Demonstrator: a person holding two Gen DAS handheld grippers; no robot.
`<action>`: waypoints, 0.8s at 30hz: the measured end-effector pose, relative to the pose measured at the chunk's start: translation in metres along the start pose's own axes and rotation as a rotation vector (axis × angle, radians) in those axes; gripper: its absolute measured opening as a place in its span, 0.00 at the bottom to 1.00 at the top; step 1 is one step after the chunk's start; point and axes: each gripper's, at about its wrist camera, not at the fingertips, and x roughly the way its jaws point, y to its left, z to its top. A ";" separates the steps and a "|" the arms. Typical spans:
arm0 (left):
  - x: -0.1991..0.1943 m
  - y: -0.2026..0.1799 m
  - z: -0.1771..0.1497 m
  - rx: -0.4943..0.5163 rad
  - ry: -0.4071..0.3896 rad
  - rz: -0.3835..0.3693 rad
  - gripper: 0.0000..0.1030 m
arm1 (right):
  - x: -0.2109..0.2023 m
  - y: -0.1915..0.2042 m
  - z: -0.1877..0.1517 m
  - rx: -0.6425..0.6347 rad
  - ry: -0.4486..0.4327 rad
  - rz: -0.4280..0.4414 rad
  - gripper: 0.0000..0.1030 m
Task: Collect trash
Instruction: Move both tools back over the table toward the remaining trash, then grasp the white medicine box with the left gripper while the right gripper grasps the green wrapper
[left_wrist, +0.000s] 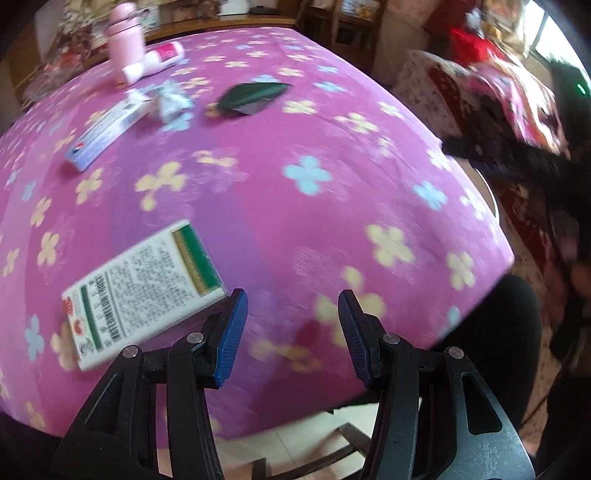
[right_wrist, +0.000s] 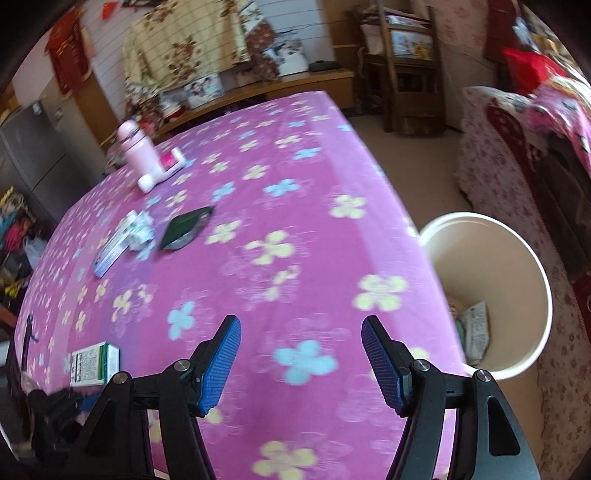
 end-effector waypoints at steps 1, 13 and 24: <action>0.001 0.009 0.005 -0.021 -0.014 0.000 0.48 | 0.002 0.006 0.000 -0.016 0.004 0.002 0.64; -0.014 0.126 0.069 -0.322 -0.079 -0.050 0.48 | 0.025 0.040 0.009 -0.053 0.047 0.049 0.68; -0.058 0.147 0.029 -0.263 -0.079 0.051 0.70 | 0.071 0.079 0.036 -0.011 0.099 0.151 0.69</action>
